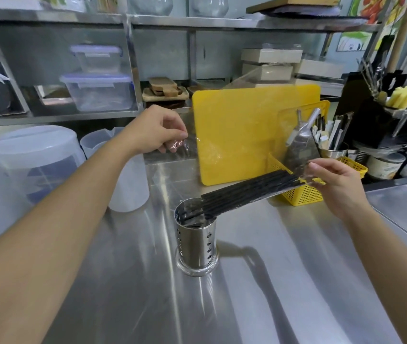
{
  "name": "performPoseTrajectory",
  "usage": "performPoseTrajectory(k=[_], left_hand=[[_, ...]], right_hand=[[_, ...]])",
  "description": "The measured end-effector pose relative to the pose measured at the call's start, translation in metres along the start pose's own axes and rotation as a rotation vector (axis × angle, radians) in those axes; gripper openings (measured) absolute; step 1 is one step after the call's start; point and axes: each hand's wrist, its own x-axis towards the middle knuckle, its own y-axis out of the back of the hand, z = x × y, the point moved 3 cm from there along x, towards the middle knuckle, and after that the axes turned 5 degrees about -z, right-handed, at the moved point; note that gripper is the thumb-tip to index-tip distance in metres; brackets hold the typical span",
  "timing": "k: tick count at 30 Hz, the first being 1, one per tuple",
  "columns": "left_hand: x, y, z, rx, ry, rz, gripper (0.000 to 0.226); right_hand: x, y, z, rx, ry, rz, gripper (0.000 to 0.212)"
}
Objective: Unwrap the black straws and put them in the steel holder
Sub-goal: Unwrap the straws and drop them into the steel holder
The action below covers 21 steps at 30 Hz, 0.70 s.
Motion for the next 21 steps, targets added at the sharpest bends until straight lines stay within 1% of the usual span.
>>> performPoseTrajectory(k=[3,4,8,11,14,17,21], left_hand=[[-0.005,0.003,-0.005,-0.008,0.006,0.003,0.007],[-0.006,0.004,-0.007,-0.019,0.008,0.004,0.007],[-0.011,0.005,-0.012,-0.057,0.018,-0.001,0.007],[-0.014,0.005,-0.016,-0.074,0.024,0.002,0.008],[-0.016,0.004,-0.022,-0.086,0.038,0.002,0.009],[-0.020,0.004,-0.031,-0.106,0.059,0.001,0.011],[-0.026,0.004,-0.043,-0.153,0.088,0.010,0.010]], right_hand=[[0.003,-0.006,-0.006,0.019,0.012,-0.013,0.031],[0.004,-0.007,-0.007,0.019,0.020,-0.011,0.028],[0.007,-0.012,-0.015,0.016,0.035,-0.016,0.003],[0.010,-0.015,-0.022,0.005,0.050,-0.032,0.014],[0.012,-0.022,-0.031,0.009,0.071,-0.057,0.018],[0.016,-0.029,-0.039,0.024,0.095,-0.049,0.018],[0.022,-0.042,-0.050,0.017,0.105,-0.044,0.011]])
